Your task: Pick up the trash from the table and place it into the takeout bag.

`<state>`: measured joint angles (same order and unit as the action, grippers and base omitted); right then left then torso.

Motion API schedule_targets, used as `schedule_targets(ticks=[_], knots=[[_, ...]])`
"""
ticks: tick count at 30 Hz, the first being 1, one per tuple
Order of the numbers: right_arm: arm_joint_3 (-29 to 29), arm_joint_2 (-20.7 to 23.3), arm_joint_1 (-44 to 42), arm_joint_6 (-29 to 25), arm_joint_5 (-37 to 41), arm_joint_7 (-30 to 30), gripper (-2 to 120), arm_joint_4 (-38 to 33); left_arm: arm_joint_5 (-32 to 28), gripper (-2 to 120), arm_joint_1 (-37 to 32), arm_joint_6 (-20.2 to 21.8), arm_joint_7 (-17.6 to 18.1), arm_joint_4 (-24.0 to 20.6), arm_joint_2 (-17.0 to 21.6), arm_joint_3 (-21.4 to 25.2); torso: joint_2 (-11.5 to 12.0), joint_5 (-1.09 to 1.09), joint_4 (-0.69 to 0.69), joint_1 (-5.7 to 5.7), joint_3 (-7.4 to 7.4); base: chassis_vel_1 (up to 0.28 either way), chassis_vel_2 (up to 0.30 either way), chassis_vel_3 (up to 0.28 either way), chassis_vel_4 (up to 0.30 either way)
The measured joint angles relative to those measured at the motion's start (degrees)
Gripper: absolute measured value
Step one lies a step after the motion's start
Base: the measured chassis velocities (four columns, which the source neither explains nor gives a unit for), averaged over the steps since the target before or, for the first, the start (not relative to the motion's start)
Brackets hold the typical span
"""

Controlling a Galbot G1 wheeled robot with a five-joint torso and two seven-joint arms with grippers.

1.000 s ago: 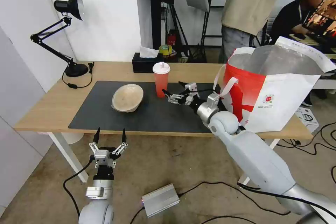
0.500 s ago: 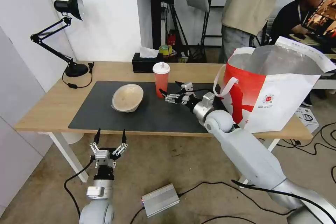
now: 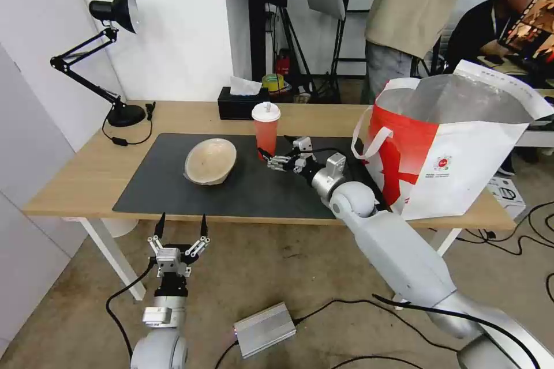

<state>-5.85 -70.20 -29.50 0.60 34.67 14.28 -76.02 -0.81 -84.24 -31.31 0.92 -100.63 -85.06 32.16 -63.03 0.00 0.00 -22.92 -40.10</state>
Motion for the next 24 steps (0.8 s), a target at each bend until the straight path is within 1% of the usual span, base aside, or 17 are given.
schedule_targets(ticks=[11, 24], knots=[[1.2, -1.63, 0.04, -1.21, -1.84, 0.96, 100, 2.65, -0.15, 100, 0.73, 0.01, -0.03, 0.48, 0.94, -0.54, 0.0, 0.01, 0.0, 0.0, 0.0, 0.0, 0.0, 0.0, 0.0], [2.03, -2.9, 0.2, -2.04, -2.74, 1.58, 100, 4.62, 0.06, 100, 0.95, 0.13, -0.1, 1.31, 0.79, -1.19, 0.0, 0.0, 0.0, 0.0, 0.0, 0.0, 0.0, 0.0, 0.0]])
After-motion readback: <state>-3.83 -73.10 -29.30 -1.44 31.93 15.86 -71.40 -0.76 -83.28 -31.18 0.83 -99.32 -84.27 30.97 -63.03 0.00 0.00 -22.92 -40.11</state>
